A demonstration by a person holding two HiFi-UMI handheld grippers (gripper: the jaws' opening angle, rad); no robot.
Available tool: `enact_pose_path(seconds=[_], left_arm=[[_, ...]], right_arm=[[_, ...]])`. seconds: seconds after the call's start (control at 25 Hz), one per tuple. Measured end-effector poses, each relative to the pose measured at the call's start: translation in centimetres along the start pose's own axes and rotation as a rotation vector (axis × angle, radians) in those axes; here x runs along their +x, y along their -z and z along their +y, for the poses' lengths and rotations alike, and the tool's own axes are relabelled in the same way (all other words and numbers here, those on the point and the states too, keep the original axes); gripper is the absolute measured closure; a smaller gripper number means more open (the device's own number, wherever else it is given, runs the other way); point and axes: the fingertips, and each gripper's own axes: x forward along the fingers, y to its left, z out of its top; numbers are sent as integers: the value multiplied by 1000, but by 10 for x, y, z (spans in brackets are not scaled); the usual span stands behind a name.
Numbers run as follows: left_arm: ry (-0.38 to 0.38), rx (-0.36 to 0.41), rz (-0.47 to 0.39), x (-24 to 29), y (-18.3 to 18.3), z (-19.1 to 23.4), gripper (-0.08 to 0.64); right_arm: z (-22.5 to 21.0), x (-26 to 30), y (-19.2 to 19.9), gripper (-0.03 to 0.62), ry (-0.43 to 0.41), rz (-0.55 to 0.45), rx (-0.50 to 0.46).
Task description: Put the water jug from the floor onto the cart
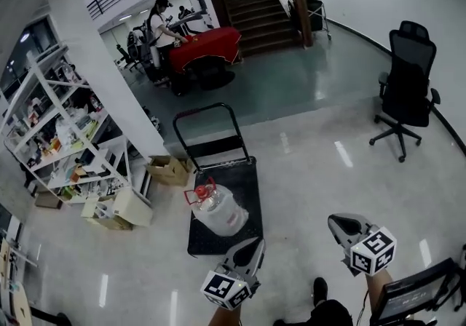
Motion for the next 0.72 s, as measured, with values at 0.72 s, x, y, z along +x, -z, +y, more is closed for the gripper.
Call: enact_pose_path(seconds=[0.72], left_arm=[[70, 19, -2, -191, 6, -151, 569]], right_arm=[[172, -187, 49, 591, 69, -19, -21]])
